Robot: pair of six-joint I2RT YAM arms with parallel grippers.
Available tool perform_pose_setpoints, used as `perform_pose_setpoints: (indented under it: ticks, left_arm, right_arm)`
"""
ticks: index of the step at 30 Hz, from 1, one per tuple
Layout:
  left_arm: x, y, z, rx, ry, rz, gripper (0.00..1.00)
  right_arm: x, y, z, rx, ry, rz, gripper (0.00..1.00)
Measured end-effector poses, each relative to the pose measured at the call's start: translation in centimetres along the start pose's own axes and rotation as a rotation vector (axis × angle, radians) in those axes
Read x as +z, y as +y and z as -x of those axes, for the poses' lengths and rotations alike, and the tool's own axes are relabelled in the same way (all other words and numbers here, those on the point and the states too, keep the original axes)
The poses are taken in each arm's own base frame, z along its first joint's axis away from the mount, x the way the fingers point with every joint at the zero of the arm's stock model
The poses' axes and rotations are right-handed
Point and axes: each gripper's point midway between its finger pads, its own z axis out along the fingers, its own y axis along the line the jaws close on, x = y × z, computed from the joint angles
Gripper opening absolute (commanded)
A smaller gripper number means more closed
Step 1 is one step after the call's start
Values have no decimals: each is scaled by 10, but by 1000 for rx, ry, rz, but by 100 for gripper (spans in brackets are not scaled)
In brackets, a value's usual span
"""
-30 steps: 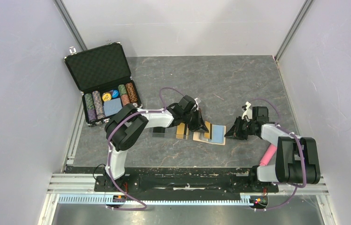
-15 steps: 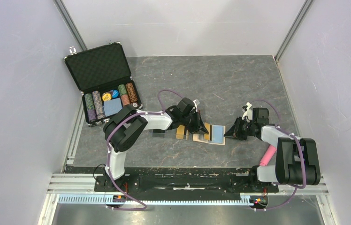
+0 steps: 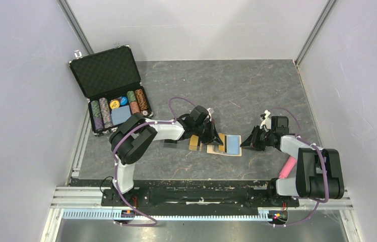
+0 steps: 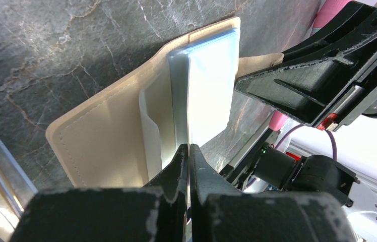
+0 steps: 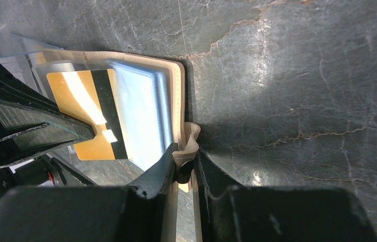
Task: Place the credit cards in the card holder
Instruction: Insert the credit card into the card holder.
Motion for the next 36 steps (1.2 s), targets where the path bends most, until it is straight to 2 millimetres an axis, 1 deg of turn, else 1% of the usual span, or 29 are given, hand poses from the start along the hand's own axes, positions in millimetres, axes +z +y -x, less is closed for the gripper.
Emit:
perform_pose_setpoints:
  ticks: [9,15,23,28,36]
  left_arm:
    - [-1,-4,-3,-7,18,-19,2]
    - [-2,0,-5,-18,27,3,2]
    - [-10,5,-11,-38,37,56,2]
    - [-11,4,-15,-38,50,65,2]
    - [-10,1,-14,-34,48,58,2]
  right_arm:
    - [0,0,0,-1,-1,4,0]
    - [0,0,0,-2,-2,6,0]
    - [1,1,-1,-5,-3,17,0]
    - [1,2,-1,-6,-4,20,0]
    - [2,2,-2,-8,-4,27,0]
